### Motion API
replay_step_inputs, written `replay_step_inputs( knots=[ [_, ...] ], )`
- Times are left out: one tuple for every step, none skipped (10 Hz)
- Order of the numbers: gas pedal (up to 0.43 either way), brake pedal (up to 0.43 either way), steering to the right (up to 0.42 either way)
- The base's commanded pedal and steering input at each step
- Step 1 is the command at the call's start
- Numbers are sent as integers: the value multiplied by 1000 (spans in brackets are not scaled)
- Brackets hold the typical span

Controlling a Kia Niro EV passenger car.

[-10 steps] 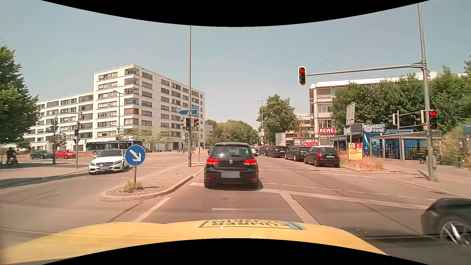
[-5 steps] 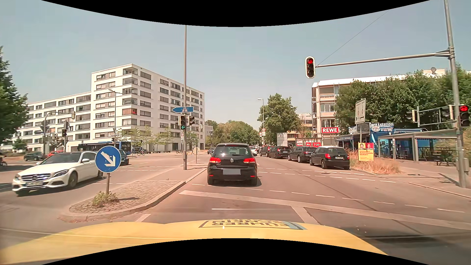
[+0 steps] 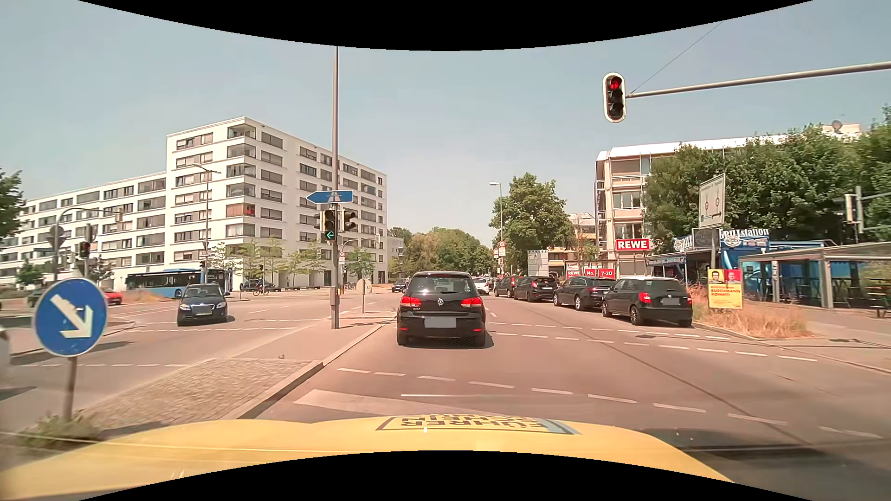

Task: Follow the waypoints while adhering to traffic rules and regulations

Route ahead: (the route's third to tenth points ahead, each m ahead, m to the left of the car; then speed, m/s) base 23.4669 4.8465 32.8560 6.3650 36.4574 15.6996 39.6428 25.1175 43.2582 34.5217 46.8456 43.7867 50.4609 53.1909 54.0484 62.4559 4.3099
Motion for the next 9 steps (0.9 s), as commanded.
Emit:
replay_step_inputs(
  knots=[
    [209,0,-7],
    [209,0,-7],
    [197,0,-7],
    [189,0,-6],
    [169,0,-6],
    [150,0,-5],
    [98,0,-4],
    [98,0,-3],
    [98,0,-3]
  ],
)
